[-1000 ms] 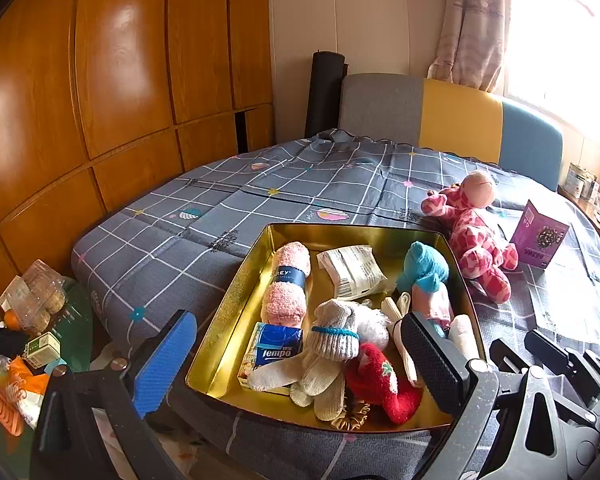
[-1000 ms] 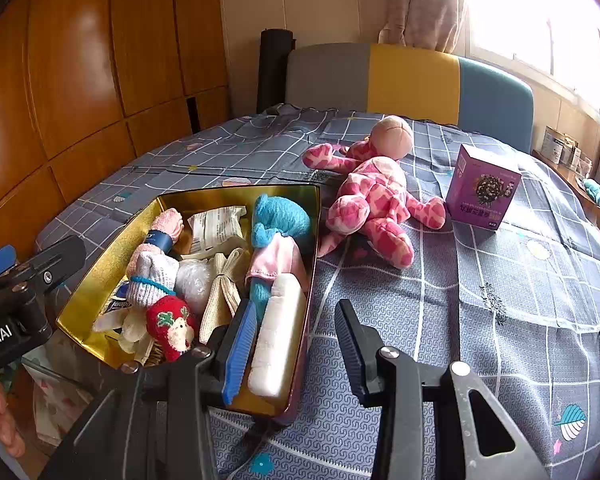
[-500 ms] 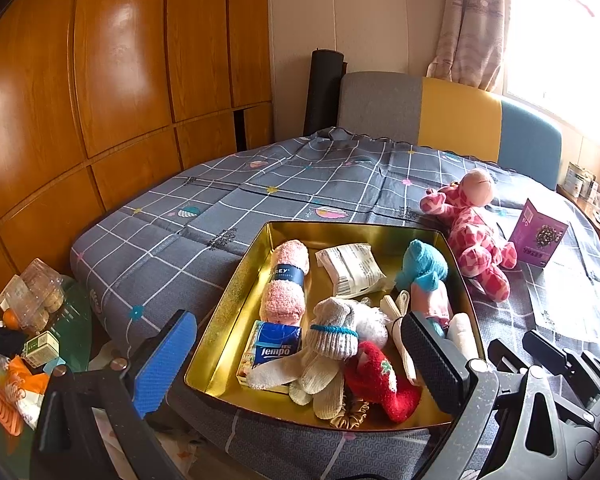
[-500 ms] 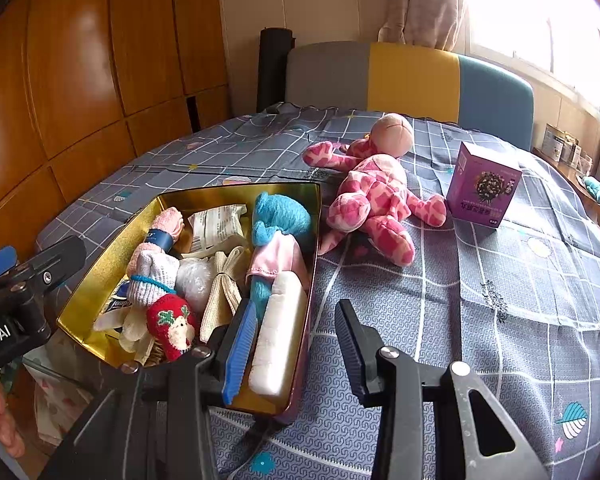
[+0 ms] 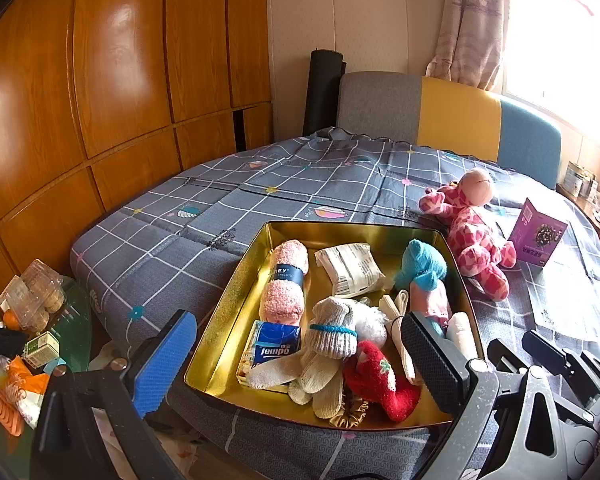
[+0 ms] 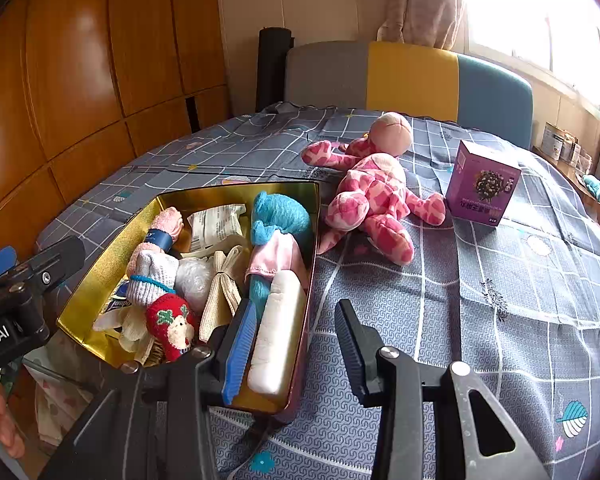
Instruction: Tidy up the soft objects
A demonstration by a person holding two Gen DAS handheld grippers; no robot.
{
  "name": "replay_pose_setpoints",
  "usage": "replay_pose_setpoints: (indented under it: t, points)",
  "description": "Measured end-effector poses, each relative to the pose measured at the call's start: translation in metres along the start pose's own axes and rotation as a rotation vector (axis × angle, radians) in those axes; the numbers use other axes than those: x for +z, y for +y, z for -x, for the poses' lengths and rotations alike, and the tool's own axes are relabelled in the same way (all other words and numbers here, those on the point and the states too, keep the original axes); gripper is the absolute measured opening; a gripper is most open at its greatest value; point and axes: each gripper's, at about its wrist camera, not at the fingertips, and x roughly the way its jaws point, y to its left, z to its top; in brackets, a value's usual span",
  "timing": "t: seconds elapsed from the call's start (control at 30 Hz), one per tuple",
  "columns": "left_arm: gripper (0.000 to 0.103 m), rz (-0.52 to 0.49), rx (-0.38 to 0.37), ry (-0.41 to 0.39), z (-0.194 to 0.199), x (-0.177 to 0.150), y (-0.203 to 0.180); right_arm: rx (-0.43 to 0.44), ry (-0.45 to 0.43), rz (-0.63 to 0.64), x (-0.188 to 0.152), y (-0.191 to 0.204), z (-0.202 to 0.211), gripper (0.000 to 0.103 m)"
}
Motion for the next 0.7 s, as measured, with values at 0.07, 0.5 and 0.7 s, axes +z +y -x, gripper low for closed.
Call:
replay_pose_setpoints:
  t: [0.07,0.5,0.7]
  points:
    - [0.103,-0.001,0.000,0.003,-0.0009,0.0001,0.0001,0.000,0.000,-0.001,0.0000,-0.0002,0.0001,0.041]
    - [0.103,-0.001,-0.002,0.007,-0.0006,-0.0011,-0.0005,-0.003,0.005,-0.009,-0.0013,0.0006,0.0000,0.041]
    - [0.103,0.002,-0.016,0.015,-0.0015,-0.0012,-0.0004,-0.003,0.008,-0.011,-0.0019,0.0000,-0.0003,0.041]
